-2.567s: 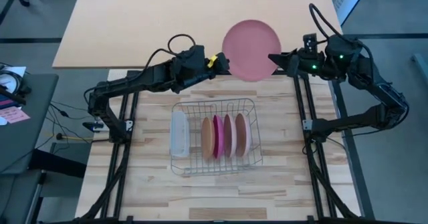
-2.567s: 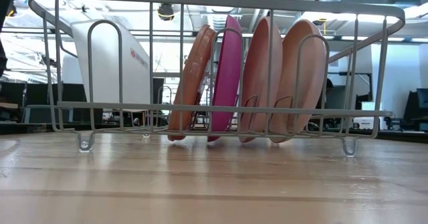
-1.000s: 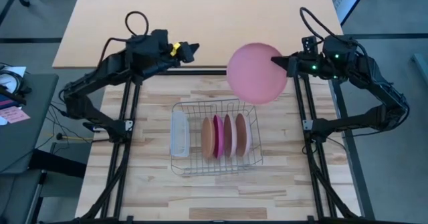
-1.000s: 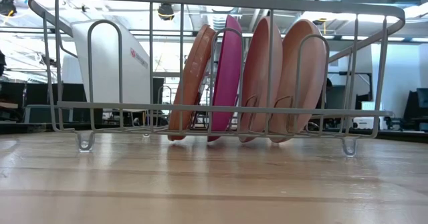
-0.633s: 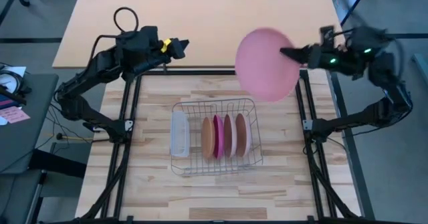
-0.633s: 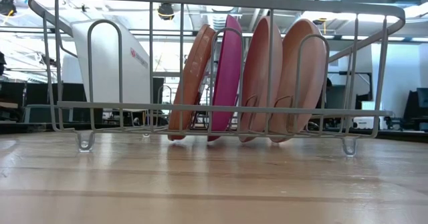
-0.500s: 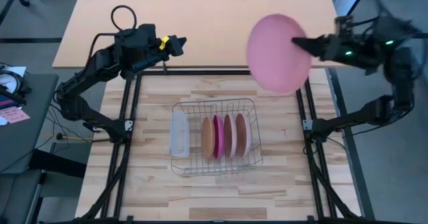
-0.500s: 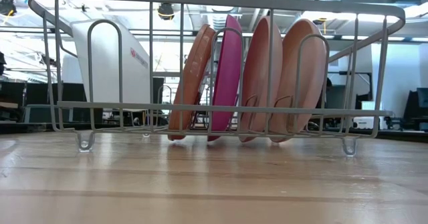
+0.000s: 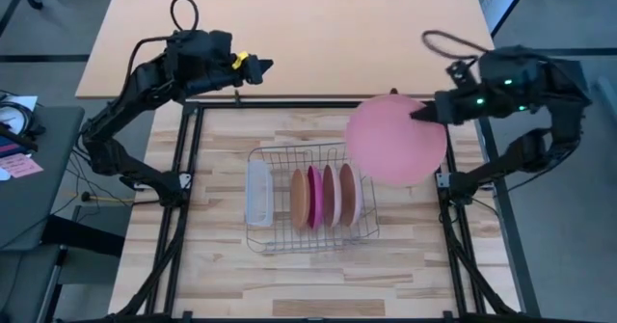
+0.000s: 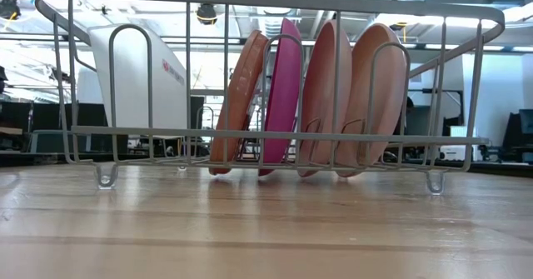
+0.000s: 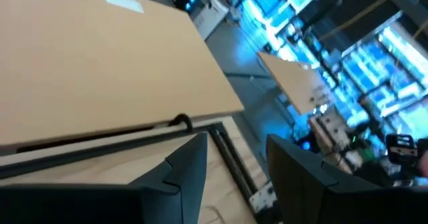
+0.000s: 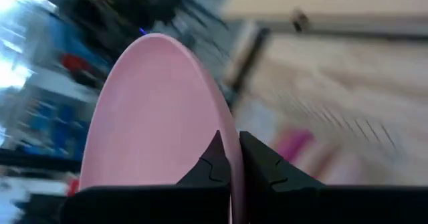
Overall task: Sort dishes
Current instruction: Put the light pink plate in the dish rack
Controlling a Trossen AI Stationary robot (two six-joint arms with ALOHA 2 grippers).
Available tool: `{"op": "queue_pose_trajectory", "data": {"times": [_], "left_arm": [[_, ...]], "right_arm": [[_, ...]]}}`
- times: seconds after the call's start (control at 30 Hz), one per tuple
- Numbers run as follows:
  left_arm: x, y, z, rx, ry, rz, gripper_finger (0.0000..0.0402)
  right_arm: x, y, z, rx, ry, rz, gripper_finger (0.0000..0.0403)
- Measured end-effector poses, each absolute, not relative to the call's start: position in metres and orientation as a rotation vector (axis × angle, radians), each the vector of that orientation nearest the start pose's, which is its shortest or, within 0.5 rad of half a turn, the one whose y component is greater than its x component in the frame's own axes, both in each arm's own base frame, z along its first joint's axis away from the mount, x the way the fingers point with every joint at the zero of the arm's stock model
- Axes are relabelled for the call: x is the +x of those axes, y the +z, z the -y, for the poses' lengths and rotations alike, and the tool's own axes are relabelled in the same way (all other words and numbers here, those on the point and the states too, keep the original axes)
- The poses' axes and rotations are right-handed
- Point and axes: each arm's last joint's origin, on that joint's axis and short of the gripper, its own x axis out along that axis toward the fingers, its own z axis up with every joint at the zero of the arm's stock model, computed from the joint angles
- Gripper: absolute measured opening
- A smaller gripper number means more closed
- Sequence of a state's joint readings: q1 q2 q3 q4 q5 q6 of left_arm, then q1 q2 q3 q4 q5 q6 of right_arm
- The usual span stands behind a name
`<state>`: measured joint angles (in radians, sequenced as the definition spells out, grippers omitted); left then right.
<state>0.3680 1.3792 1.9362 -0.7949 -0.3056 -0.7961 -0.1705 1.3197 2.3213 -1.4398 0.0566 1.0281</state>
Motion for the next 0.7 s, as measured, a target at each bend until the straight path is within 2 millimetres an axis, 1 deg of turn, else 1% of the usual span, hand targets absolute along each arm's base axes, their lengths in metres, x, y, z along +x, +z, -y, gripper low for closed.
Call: {"op": "queue_pose_trajectory", "data": {"times": [0.1,0.13,0.2,0.3,0.43,0.57,0.7], "left_arm": [[0.218,0.519,-0.098,-0.742,0.722,0.005,0.0148],[0.217,0.519,-0.099,-0.738,0.719,-0.003,0.0148],[0.216,0.518,-0.102,-0.732,0.708,-0.016,0.0148],[0.215,0.518,-0.105,-0.729,0.667,-0.038,0.0148],[0.215,0.518,-0.107,-0.751,0.565,-0.073,0.0148],[0.221,0.515,-0.108,-0.807,0.431,-0.125,0.0148],[0.239,0.508,-0.109,-0.865,0.289,-0.181,0.0148]], "right_arm": [[0.132,0.543,0.02,1.052,-0.486,-0.443,0.0015],[0.135,0.54,0.019,1.055,-0.495,-0.471,0.0015],[0.144,0.538,0.018,1.048,-0.491,-0.478,0.0014],[0.156,0.533,0.02,1.037,-0.528,-0.505,0.0014],[0.171,0.528,0.023,0.962,-0.552,-0.537,0.0014],[0.18,0.525,0.024,0.837,-0.535,-0.577,0.0014],[0.185,0.523,0.026,0.726,-0.553,-0.593,0.0014]]}}
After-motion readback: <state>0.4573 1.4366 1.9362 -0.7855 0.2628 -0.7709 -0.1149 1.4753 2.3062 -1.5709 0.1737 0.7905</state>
